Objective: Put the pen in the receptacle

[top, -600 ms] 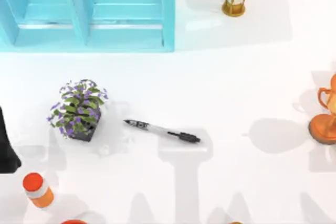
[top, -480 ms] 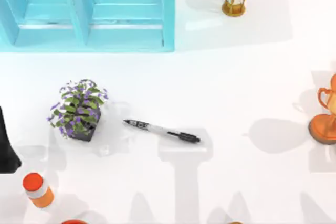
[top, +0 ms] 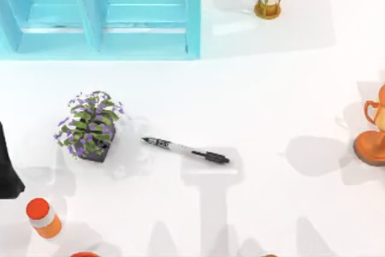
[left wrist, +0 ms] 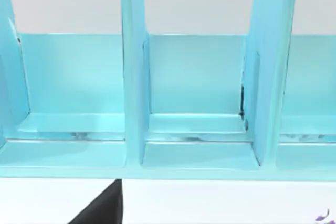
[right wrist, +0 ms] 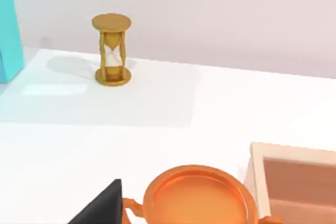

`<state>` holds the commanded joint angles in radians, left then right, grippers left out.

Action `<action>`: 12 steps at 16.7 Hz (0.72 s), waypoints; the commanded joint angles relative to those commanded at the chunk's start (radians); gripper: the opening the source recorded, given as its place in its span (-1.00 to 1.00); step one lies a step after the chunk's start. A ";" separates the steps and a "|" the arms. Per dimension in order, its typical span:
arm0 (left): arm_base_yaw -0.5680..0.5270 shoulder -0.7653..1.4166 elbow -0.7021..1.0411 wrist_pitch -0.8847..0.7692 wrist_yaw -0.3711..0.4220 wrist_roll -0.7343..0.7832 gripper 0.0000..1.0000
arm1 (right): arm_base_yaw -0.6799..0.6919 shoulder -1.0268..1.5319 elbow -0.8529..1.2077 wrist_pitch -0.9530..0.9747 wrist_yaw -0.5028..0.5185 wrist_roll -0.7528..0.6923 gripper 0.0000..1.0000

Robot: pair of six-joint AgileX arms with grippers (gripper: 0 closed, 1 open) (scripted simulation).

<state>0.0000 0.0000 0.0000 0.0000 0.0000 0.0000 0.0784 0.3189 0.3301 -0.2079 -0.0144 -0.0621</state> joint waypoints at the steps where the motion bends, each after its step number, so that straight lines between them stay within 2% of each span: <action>1: 0.000 0.000 0.000 0.000 0.000 0.000 1.00 | 0.019 0.076 0.078 -0.049 -0.004 -0.015 1.00; 6: 0.000 0.000 0.000 0.000 0.000 0.000 1.00 | 0.133 0.535 0.553 -0.345 -0.025 -0.105 1.00; 12: 0.000 0.000 0.000 0.000 0.000 0.000 1.00 | 0.292 1.180 1.228 -0.758 -0.055 -0.234 1.00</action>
<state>0.0000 0.0000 0.0000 0.0000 0.0000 0.0000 0.3701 1.4985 1.5583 -0.9662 -0.0692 -0.2958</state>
